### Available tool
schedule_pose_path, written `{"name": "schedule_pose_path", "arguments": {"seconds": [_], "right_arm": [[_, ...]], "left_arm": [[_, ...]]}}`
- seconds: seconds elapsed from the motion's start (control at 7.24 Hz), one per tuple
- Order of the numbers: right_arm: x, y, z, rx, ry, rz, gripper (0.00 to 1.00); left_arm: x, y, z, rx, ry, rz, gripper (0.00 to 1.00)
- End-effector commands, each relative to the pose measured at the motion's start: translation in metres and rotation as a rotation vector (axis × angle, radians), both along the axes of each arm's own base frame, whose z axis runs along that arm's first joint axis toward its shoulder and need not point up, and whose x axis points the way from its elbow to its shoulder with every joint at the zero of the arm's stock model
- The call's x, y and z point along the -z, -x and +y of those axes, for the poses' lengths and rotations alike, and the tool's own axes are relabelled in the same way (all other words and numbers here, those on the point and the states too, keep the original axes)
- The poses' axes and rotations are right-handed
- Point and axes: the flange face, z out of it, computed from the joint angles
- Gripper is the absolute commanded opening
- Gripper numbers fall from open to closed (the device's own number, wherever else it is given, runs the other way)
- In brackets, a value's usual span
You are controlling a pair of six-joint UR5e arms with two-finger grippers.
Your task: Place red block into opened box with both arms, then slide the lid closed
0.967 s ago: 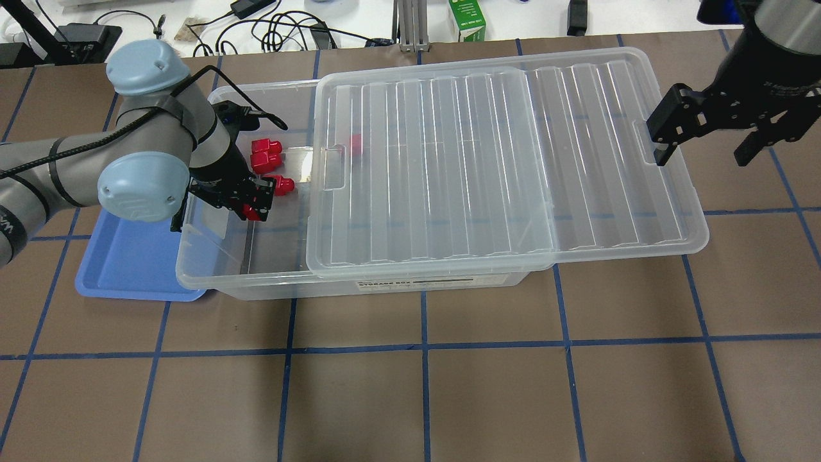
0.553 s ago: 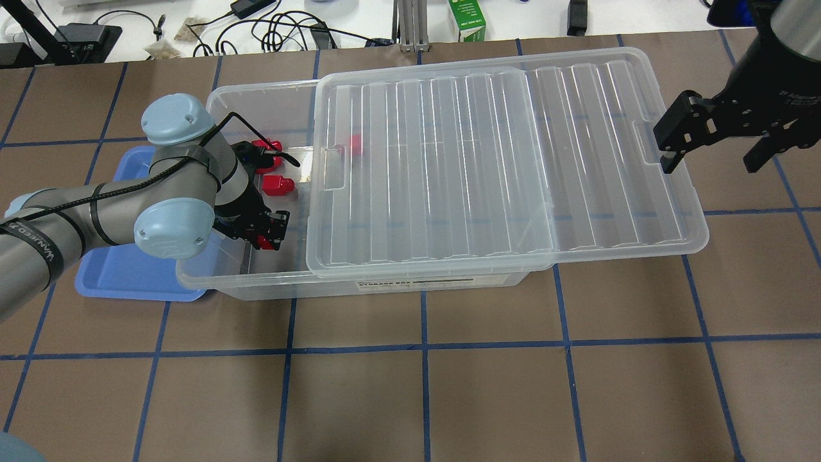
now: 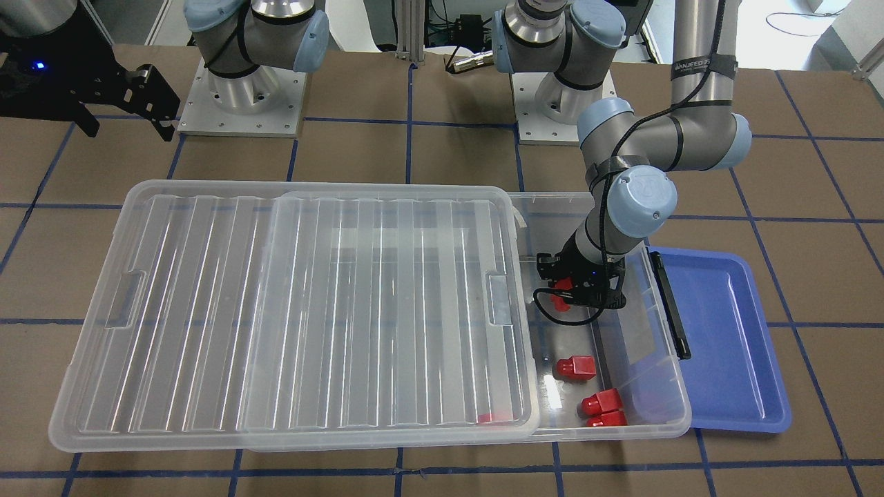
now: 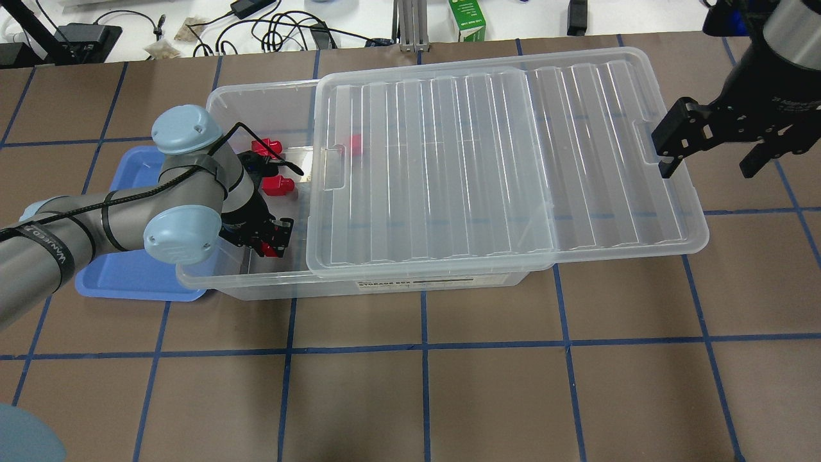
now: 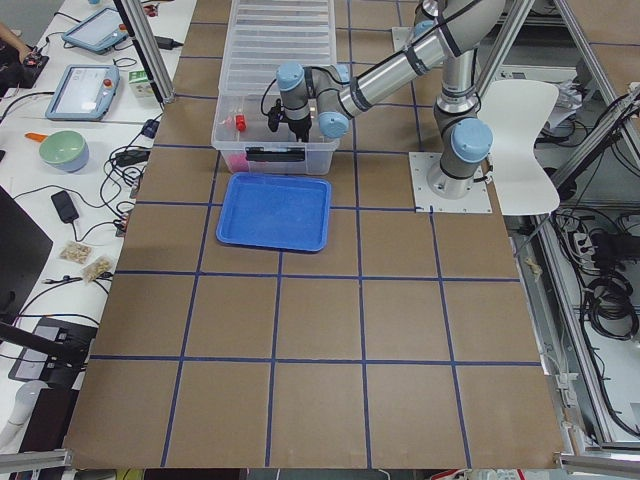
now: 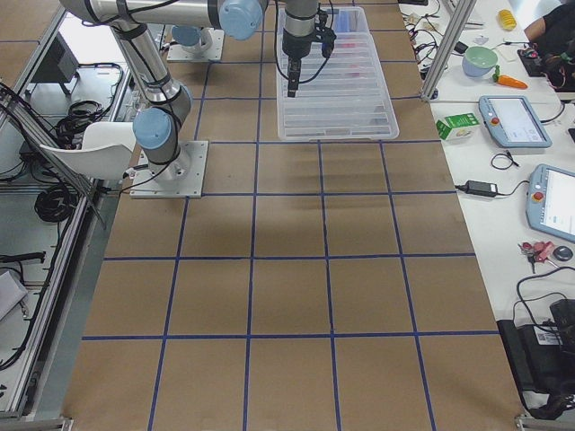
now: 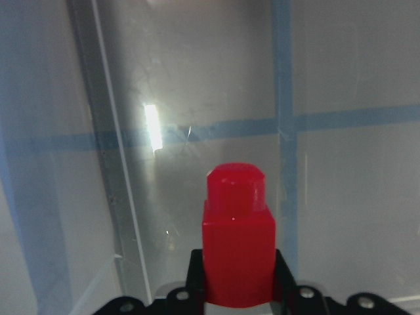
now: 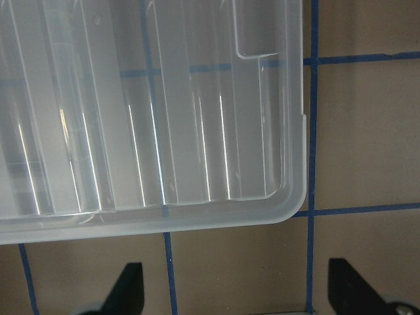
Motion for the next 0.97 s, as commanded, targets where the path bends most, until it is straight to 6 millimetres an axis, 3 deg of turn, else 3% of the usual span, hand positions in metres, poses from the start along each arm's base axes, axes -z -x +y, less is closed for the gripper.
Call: {"name": "schedule_pose_path", "arguments": {"seconds": [0.0, 0.14, 0.28, 0.41, 0.55, 0.69, 0.83], "right_arm": [[0.006, 0.022, -0.006, 0.044, -0.012, -0.002, 1.00], [0.005, 0.041, -0.006, 0.084, -0.008, -0.008, 1.00], [0.008, 0.048, -0.010, 0.098, 0.002, -0.008, 1.00], [0.021, 0.055, -0.029, 0.098, 0.029, 0.004, 1.00], [0.025, 0.057, -0.034, 0.098, 0.049, 0.011, 1.00], [0.034, 0.058, -0.035, 0.090, 0.041, 0.008, 1.00], [0.055, 0.068, -0.041, 0.070, 0.020, 0.026, 1.00]], "left_arm": [[0.000, -0.001, -0.002, 0.001, 0.005, -0.003, 0.60], [-0.002, -0.002, -0.005, -0.005, 0.013, -0.004, 0.86], [-0.010, -0.002, -0.007, -0.008, 0.031, -0.003, 0.96], [-0.022, 0.000, -0.007, -0.006, 0.053, -0.002, 1.00], [-0.040, 0.003, -0.012, -0.013, 0.074, -0.009, 1.00], [-0.061, 0.007, -0.010, -0.029, 0.045, -0.009, 1.00], [-0.091, 0.006, -0.012, -0.046, 0.030, -0.014, 1.00]]}}
